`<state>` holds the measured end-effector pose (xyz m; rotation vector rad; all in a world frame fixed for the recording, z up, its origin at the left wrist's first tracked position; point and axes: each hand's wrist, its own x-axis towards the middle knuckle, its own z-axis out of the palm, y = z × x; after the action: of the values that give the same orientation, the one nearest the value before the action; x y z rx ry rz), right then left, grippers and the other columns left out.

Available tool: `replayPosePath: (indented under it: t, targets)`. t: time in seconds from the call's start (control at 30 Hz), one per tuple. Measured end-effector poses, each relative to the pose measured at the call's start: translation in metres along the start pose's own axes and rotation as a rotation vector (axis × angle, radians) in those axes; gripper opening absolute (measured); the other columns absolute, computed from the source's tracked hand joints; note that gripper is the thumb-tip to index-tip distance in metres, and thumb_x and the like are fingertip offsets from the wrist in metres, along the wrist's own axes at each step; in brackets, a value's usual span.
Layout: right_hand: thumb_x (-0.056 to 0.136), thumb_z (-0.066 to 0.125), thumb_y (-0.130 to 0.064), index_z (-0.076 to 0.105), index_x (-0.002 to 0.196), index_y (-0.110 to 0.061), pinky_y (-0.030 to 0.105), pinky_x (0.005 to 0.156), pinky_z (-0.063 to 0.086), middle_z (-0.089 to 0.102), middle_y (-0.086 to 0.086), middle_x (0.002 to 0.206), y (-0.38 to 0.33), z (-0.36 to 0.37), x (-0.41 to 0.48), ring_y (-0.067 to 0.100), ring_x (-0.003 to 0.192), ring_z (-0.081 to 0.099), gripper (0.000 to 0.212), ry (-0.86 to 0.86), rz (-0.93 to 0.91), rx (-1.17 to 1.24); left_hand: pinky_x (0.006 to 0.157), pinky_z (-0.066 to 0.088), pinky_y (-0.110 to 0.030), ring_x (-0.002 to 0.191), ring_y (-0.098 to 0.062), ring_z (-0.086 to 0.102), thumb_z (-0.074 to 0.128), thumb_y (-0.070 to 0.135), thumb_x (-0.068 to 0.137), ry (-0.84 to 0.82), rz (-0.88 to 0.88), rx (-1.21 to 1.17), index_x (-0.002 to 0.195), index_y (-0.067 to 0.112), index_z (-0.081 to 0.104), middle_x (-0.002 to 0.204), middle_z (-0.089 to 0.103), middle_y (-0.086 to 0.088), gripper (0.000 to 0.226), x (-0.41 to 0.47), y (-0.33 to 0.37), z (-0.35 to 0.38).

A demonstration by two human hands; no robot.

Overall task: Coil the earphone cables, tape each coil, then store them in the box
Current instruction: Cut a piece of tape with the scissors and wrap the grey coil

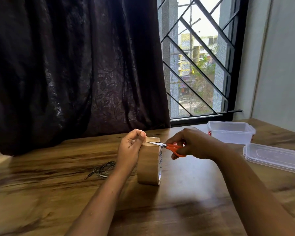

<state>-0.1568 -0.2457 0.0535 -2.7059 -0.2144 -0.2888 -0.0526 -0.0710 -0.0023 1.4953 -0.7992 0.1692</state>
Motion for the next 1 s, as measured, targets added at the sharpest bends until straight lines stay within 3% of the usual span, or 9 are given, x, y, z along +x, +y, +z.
replayPosePath:
  t: [0.27,0.4,0.57,0.63,0.73,0.8,0.9,1.0]
  targets:
    - [0.078,0.077,-0.025,0.070,0.112,-0.025,0.007,0.055,0.033,0.049,-0.026,0.079,0.005,0.003,0.005,-0.002,0.070,0.044,0.035,0.031,0.013,-0.087,0.053,0.036,-0.026,0.055,-0.004,0.047,0.048,0.030,0.096,0.034,0.006,0.045,0.072,0.019,0.056,0.057,0.052,0.010,0.028,-0.001,-0.002,0.002]
    - [0.073,0.079,-0.039,0.061,0.116,-0.029,0.010,0.065,0.037,0.046,-0.021,0.091,0.012,0.008,0.004,0.003,0.082,0.045,0.048,-0.010,0.082,-0.049,0.058,0.045,-0.035,0.067,-0.026,0.066,0.045,0.039,0.093,0.073,-0.027,0.016,0.072,0.026,0.054,0.075,0.068,-0.016,0.027,-0.002,0.002,0.003]
    - [0.071,0.077,-0.048,0.056,0.106,-0.035,0.015,0.065,0.038,0.047,-0.020,0.090,0.018,0.006,0.004,0.005,0.084,0.047,0.043,0.055,0.105,-0.009,0.051,0.041,-0.029,0.060,-0.012,0.069,0.041,0.030,0.097,0.075,-0.061,-0.088,0.077,0.015,0.048,0.087,0.060,-0.038,0.027,-0.002,0.005,0.003]
    - [0.071,0.078,-0.048,0.054,0.107,-0.032,0.015,0.065,0.040,0.051,-0.014,0.093,0.023,0.008,0.003,0.007,0.088,0.050,0.046,0.082,0.160,0.012,0.048,0.039,-0.026,0.053,-0.011,0.066,0.040,0.034,0.095,0.080,-0.067,-0.104,0.076,0.016,0.047,0.084,0.064,-0.034,0.027,-0.002,0.005,0.003]
    - [0.067,0.079,-0.052,0.049,0.110,-0.026,0.029,0.074,0.046,0.058,0.000,0.101,0.043,0.015,0.003,0.019,0.093,0.057,0.059,0.091,0.374,0.008,0.043,0.037,-0.024,0.046,-0.015,0.059,0.039,0.040,0.093,0.080,-0.092,-0.110,0.075,0.018,0.046,0.074,0.072,-0.015,0.029,-0.003,0.006,0.004]
    - [0.064,0.079,-0.057,0.045,0.105,-0.024,0.034,0.079,0.048,0.058,0.002,0.103,0.057,0.021,0.003,0.020,0.091,0.056,0.063,0.077,0.509,-0.074,0.041,0.037,-0.023,0.044,-0.014,0.058,0.038,0.040,0.093,0.079,-0.103,-0.118,0.076,0.015,0.046,0.072,0.073,-0.013,0.031,-0.003,0.007,0.004]
    - [0.065,0.078,-0.056,0.045,0.100,-0.021,0.032,0.086,0.048,0.050,0.001,0.099,0.067,0.029,0.001,0.019,0.088,0.051,0.059,0.014,0.622,-0.172,0.044,0.038,-0.024,0.048,-0.019,0.059,0.037,0.042,0.092,0.074,-0.116,-0.119,0.079,0.013,0.045,0.073,0.073,-0.013,0.033,-0.004,0.009,0.004]
    - [0.066,0.078,-0.053,0.051,0.102,-0.020,0.030,0.082,0.048,0.051,0.004,0.102,0.072,0.034,0.004,0.020,0.087,0.049,0.055,0.022,0.674,-0.192,0.043,0.039,-0.023,0.050,-0.021,0.060,0.036,0.042,0.092,0.068,-0.129,-0.122,0.078,0.012,0.044,0.073,0.072,-0.013,0.034,-0.004,0.011,0.004]
